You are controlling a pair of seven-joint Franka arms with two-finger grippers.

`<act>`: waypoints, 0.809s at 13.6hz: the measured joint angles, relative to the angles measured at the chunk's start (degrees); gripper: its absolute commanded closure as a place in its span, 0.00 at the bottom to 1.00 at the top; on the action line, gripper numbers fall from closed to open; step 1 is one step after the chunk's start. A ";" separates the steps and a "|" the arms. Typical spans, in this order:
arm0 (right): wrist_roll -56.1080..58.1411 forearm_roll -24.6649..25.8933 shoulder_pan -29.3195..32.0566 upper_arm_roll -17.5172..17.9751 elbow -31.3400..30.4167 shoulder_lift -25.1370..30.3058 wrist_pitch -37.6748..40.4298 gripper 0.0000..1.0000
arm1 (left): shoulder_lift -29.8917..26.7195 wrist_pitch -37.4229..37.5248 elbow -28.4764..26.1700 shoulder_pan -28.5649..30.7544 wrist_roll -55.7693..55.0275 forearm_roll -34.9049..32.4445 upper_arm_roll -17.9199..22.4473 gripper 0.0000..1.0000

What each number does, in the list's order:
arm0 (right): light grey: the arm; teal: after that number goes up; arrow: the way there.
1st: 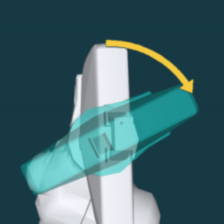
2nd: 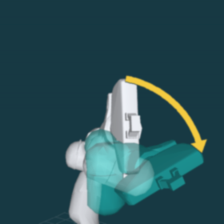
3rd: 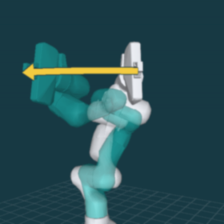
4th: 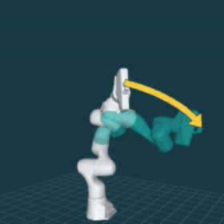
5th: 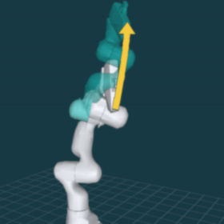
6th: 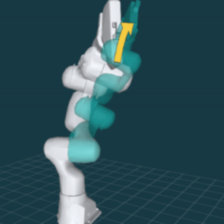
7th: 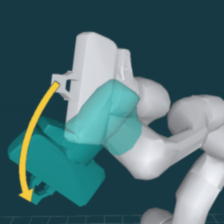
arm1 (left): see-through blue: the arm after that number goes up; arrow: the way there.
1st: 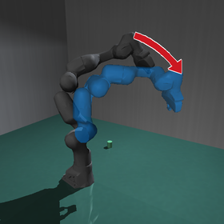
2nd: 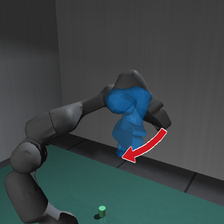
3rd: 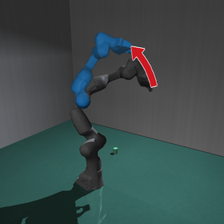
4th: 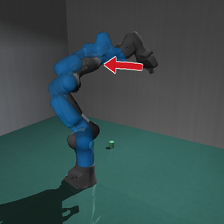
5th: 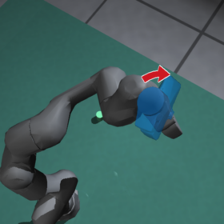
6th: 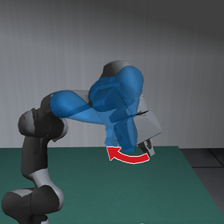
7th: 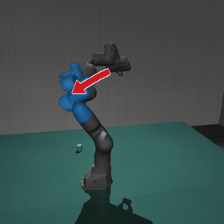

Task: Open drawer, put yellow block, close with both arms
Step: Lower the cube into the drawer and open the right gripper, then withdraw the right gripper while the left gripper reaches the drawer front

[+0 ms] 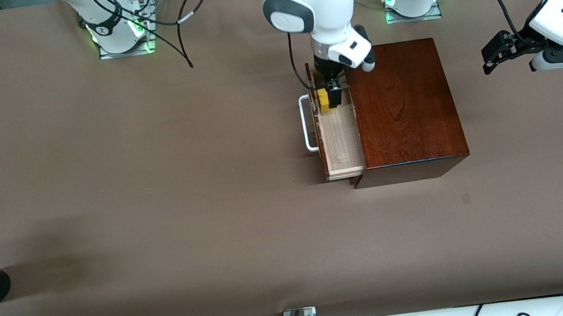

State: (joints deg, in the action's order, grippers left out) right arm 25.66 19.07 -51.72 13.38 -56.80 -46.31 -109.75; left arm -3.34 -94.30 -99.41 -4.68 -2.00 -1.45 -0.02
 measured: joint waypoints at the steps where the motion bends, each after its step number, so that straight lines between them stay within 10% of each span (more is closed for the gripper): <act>1: 0.00 -0.26 0.50 -0.03 0.24 2.18 1.27 0.00 | 0.00 0.01 0.00 0.00 0.00 0.00 0.00 0.00; 8: 0.05 -2.42 12.71 -0.78 0.29 12.60 5.95 0.00 | 0.00 6.97 0.96 -0.49 1.39 0.01 -0.17 0.00; 11: 0.60 -11.62 22.98 -1.33 0.25 14.53 5.99 0.00 | -0.01 12.42 2.17 -2.27 8.55 0.02 -0.43 0.00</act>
State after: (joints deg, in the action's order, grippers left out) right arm 26.25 7.45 -28.73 12.05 -56.55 -31.79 -103.76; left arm -3.36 -81.88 -97.24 -6.94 6.55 -1.44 -0.46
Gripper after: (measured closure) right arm 0.000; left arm 0.000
